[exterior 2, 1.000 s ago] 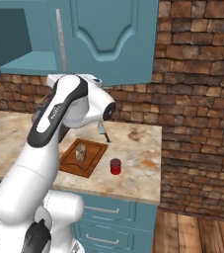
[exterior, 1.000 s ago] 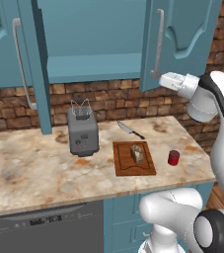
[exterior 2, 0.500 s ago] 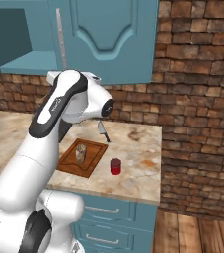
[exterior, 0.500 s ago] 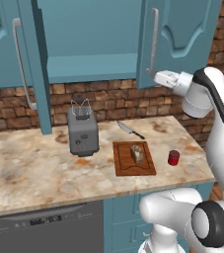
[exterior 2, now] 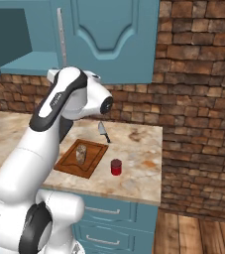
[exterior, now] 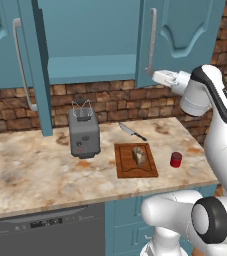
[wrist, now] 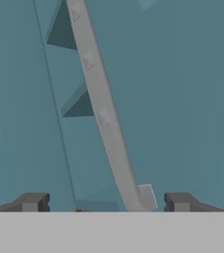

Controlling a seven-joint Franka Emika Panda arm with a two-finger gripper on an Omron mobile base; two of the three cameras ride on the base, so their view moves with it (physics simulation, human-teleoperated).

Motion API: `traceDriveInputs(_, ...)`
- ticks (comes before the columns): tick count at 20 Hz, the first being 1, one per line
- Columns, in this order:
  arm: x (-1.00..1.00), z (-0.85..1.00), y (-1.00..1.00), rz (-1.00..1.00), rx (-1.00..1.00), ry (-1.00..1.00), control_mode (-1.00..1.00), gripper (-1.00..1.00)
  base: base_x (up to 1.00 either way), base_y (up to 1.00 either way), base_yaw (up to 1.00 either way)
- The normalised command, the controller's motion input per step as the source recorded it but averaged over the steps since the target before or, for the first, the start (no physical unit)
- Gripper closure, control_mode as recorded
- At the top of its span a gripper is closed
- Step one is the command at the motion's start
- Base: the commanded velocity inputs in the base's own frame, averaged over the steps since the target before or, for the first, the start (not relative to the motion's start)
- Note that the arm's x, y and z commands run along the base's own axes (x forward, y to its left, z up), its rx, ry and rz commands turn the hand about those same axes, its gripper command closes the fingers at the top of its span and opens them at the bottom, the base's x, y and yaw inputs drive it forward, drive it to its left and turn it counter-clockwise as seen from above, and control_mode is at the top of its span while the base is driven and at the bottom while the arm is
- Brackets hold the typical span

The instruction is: Pick the bread, place it on the cutting board, pick the jam, place it on the counter, and close the cabinet.

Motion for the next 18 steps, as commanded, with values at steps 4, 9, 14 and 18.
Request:
traceDriveInputs(4, 0.15, 0.0, 0.11, 0.0, 0.0, 0.0, -1.0, -1.0, 0.0, 0.0, 0.0)
traceDriveInputs(9, 0.15, 0.0, 0.13, 0.0, 0.0, 0.0, -1.0, -1.0, 0.0, 0.0, 0.0)
traceDriveInputs(14, 0.15, 0.0, 0.12, 0.0, 0.0, 0.0, -1.0, -1.0, 0.0, 0.0, 0.0)
traceDriveInputs(18, 0.13, 0.0, 0.11, 0.0, 0.0, 0.0, -1.0, -1.0, 0.0, 0.0, 0.0)
